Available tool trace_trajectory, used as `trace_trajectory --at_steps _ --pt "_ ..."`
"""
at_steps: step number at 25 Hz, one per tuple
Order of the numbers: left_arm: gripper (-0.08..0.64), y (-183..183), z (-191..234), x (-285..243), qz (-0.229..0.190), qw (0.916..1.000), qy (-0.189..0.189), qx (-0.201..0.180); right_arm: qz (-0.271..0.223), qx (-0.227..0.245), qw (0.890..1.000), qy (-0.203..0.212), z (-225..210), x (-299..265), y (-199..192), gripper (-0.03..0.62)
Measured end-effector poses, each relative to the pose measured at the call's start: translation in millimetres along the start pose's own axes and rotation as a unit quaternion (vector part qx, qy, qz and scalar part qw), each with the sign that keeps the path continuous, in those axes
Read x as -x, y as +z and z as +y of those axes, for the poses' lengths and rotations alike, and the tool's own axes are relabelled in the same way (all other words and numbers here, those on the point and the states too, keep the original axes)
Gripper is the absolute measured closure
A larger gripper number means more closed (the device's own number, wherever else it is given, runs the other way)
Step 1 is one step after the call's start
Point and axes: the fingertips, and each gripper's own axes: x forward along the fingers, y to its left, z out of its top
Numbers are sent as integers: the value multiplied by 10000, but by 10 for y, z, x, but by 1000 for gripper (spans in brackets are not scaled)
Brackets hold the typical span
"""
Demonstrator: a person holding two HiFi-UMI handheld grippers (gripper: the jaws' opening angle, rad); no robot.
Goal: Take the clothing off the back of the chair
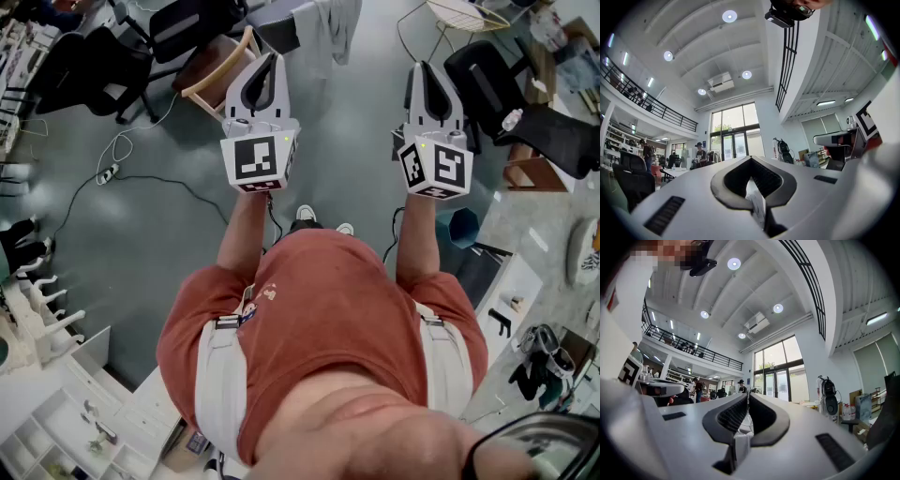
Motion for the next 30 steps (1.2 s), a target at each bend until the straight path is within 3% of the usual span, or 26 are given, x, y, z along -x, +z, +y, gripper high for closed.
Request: trace_trajectory --at_steps 22,30 --pt "546 -242 547 -65 -54 10000 19 53 180 99 9998 45 479 -405 -252 565" --pt "546 -452 484 -419 61 9999 -37 103 198 -241 9994 -115 209 -656 -485 563"
